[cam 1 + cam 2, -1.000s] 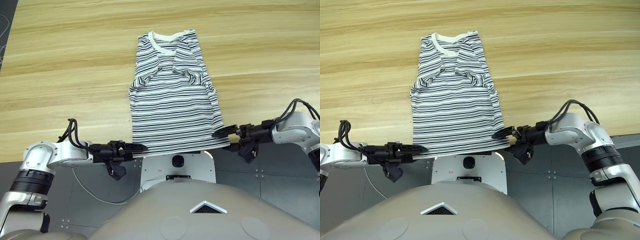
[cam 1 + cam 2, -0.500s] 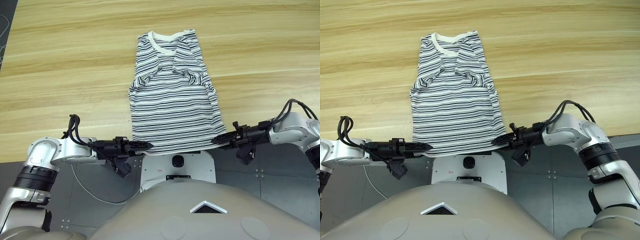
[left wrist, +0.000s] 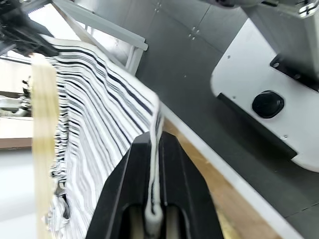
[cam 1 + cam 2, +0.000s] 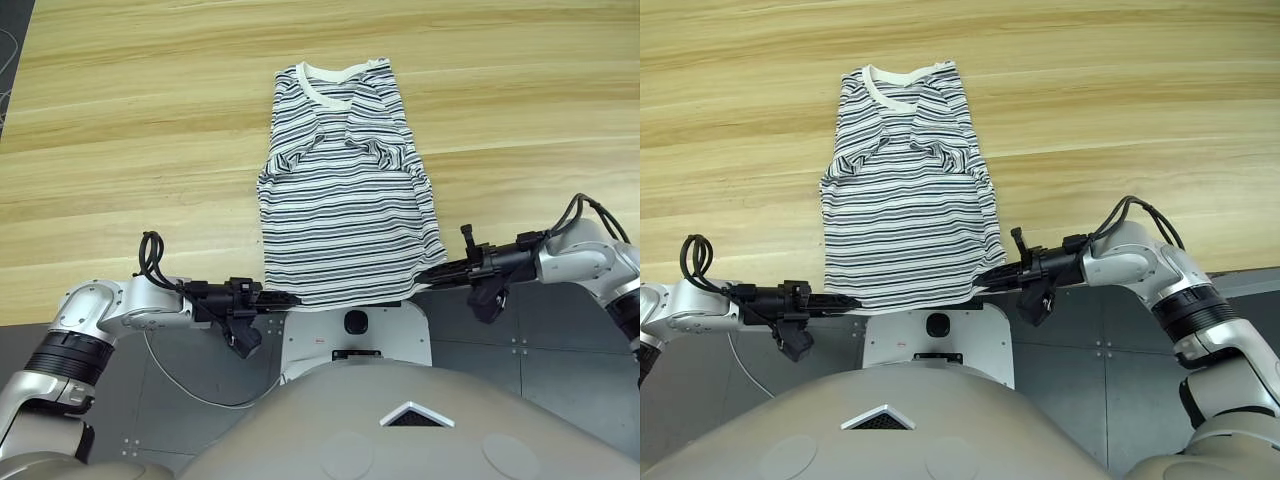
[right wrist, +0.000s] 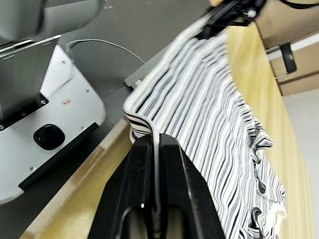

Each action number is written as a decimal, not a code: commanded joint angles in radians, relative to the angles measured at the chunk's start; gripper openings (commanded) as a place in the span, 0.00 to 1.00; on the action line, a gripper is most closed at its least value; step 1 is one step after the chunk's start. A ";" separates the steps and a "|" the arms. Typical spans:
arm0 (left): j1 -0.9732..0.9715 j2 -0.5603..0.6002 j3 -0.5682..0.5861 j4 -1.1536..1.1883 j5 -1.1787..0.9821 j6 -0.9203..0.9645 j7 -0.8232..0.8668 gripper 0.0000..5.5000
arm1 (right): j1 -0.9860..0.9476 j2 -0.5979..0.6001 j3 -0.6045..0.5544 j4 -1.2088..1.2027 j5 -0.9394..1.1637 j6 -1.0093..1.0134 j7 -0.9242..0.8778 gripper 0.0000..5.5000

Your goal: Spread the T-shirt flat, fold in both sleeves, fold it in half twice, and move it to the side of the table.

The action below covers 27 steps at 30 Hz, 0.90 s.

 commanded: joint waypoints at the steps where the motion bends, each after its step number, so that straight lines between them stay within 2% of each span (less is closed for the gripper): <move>1: 0.011 0.077 -0.069 -0.049 -0.252 0.132 -0.153 0.02 | 0.003 -0.038 -0.016 -0.088 0.177 0.137 0.059 0.02; 5: 0.012 0.155 -0.109 -0.147 -0.596 0.296 -0.326 0.02 | 0.018 -0.076 -0.037 -0.144 0.412 0.402 0.208 0.02; 8: 0.059 0.203 -0.159 -0.233 -0.817 0.437 -0.489 0.02 | 0.067 -0.173 -0.029 -0.236 0.551 0.682 0.394 0.02; 11: 0.117 0.240 -0.181 -0.287 -0.909 0.540 -0.609 0.02 | 0.129 -0.217 -0.028 -0.345 0.581 0.834 0.491 0.02; 16: 0.185 0.302 -0.148 -0.391 -1.032 0.666 -0.739 0.02 | 0.182 -0.236 -0.070 -0.444 0.588 0.994 0.588 0.02; 22: 0.220 0.270 -0.111 -0.463 -1.188 0.822 -0.844 0.02 | 0.183 -0.181 -0.142 -0.489 0.675 1.164 0.630 0.02; 27: 0.075 0.127 0.046 -0.363 -1.491 1.048 -0.876 0.02 | 0.009 0.032 -0.235 -0.340 0.778 1.353 0.549 0.02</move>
